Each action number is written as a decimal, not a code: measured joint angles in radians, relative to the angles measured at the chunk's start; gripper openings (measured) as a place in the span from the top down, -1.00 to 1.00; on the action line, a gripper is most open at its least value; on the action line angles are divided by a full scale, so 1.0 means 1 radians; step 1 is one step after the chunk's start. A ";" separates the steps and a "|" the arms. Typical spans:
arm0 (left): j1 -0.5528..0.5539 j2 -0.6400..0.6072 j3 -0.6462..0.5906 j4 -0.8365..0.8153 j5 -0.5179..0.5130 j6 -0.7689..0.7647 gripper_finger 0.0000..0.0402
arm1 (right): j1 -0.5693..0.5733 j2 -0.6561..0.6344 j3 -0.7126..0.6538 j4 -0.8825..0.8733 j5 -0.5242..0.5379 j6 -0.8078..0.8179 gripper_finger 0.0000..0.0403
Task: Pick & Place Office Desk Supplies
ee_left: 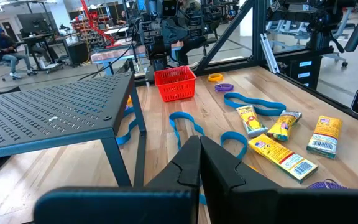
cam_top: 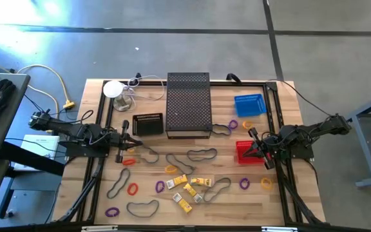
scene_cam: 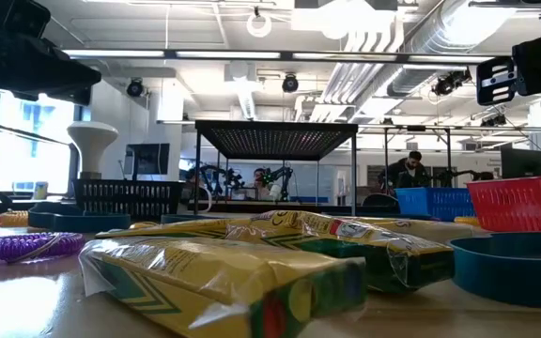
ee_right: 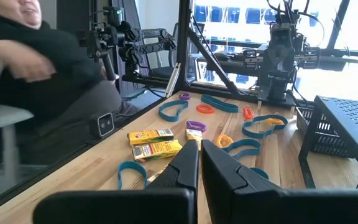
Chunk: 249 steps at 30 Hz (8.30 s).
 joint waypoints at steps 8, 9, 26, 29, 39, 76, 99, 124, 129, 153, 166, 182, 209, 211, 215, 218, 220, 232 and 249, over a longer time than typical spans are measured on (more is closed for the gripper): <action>0.000 0.000 0.000 0.000 0.000 0.000 1.00 | 0.000 0.000 0.000 0.000 0.000 0.000 0.96; 0.000 0.000 0.000 0.000 0.000 0.000 1.00 | 0.000 0.000 0.000 0.000 0.000 0.000 0.96; 0.000 0.000 0.000 0.000 0.000 0.000 1.00 | 0.000 0.000 0.000 0.000 0.000 -0.020 0.96; 0.000 0.000 0.000 0.000 0.000 0.000 1.00 | 0.000 0.000 0.000 0.001 0.003 -0.025 0.96; 0.000 0.000 0.000 0.032 0.000 0.000 1.00 | 0.000 0.000 0.000 0.029 0.055 -0.026 0.96; -0.003 0.248 0.101 0.393 -0.020 -0.045 1.00 | 0.026 0.366 0.277 0.177 0.169 0.233 0.99; -0.460 0.952 0.403 0.347 -0.366 -0.273 1.00 | 0.468 1.270 1.123 -0.716 0.281 1.072 0.99; -0.469 1.136 0.402 0.410 -0.287 -0.409 1.00 | 0.428 1.568 1.122 -0.705 0.044 1.197 0.99; -0.457 1.136 0.402 0.409 -0.288 -0.409 1.00 | 0.438 1.568 1.122 -0.696 0.042 1.184 0.99; -0.445 1.136 0.401 0.445 -0.288 -0.408 1.00 | 0.518 1.596 1.123 -0.921 0.154 1.662 0.59; -0.443 1.135 0.401 0.457 -0.288 -0.410 1.00 | 0.517 1.659 1.123 -0.928 0.146 1.700 0.10; -0.443 1.135 0.401 0.457 -0.288 -0.362 1.00 | 0.503 1.682 1.117 -0.962 0.136 1.654 0.33; -0.484 1.172 0.401 0.478 -0.284 -0.360 0.96 | 0.381 1.742 1.012 -0.886 0.043 1.382 0.63; -0.490 1.189 0.401 0.486 -0.301 -0.329 0.92 | 0.369 1.742 1.011 -0.872 0.041 1.357 0.76; -0.477 1.227 0.401 0.574 -0.302 -0.267 0.86 | 0.365 1.742 1.009 -0.840 0.047 1.338 0.94; -0.471 1.249 0.401 0.611 -0.302 -0.278 0.85 | 0.365 1.742 1.008 -0.837 0.055 1.328 0.94; -0.469 1.254 0.401 0.618 -0.302 -0.317 0.85 | 0.376 1.742 1.008 -0.837 0.062 1.325 0.95; -0.469 1.254 0.401 0.713 -0.235 -0.406 0.85 | 0.488 1.742 1.194 -0.960 0.209 1.300 0.98; -0.453 1.254 0.401 0.766 -0.237 -0.396 0.85 | 0.338 1.682 1.541 -1.581 0.553 1.251 0.98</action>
